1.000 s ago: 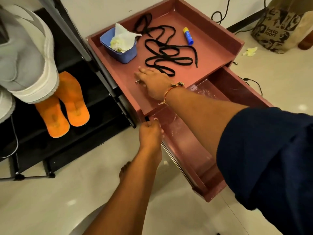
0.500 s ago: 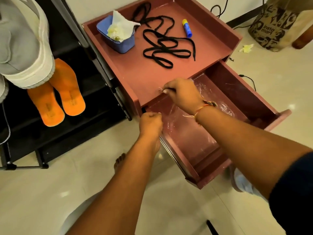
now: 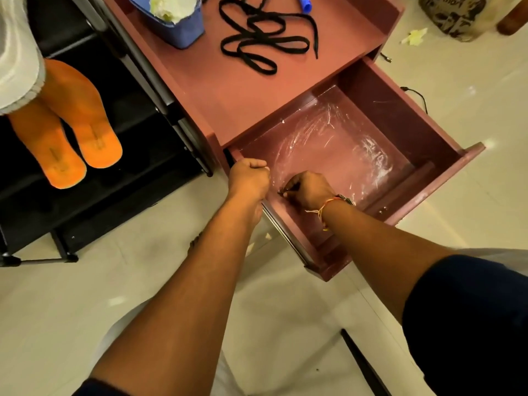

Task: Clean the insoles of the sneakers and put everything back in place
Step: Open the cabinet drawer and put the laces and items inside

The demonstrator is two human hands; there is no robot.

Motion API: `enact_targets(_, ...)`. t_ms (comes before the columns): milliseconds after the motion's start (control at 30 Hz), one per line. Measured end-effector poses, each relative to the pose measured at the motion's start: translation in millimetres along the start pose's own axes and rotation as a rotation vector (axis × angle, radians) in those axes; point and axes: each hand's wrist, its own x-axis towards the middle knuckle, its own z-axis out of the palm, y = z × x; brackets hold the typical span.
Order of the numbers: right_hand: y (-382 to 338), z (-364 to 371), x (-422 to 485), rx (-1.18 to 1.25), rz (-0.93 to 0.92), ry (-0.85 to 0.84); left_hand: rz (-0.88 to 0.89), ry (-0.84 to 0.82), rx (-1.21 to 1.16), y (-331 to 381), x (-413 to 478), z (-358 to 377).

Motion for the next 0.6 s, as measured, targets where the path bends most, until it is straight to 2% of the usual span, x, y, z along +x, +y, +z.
enact_targets(133, 9.5, 1.5, 3.8, 0.005, 0.023, 0.0, -0.01, -0.004, 0.001, -0.1, -2.7, -0.6)
enact_targets(233, 15.0, -10.7, 1.9, 0.003, 0.037, 0.084, -0.008, -0.007, 0.008, 1.7, -5.9, 1.0)
enact_targets(333, 6.6, -39.1, 0.0, 0.106, 0.028, 0.312, -0.011, -0.011, 0.012, 2.0, -8.1, 2.4)
enact_targets(467, -27.2, -102.9, 14.5, 0.153, -0.161, 0.718, -0.013, -0.011, -0.021, 3.0, -7.6, 5.3)
enact_targets(533, -43.2, -136.7, 35.6, 0.109, -0.224, 0.791, -0.019, -0.018, -0.041, 3.9, -8.7, 7.4)
enact_targets(600, -54.5, -167.4, 65.5, 0.016, -0.24, 0.76, -0.011, -0.017, -0.044, 5.6, -8.9, 9.4)
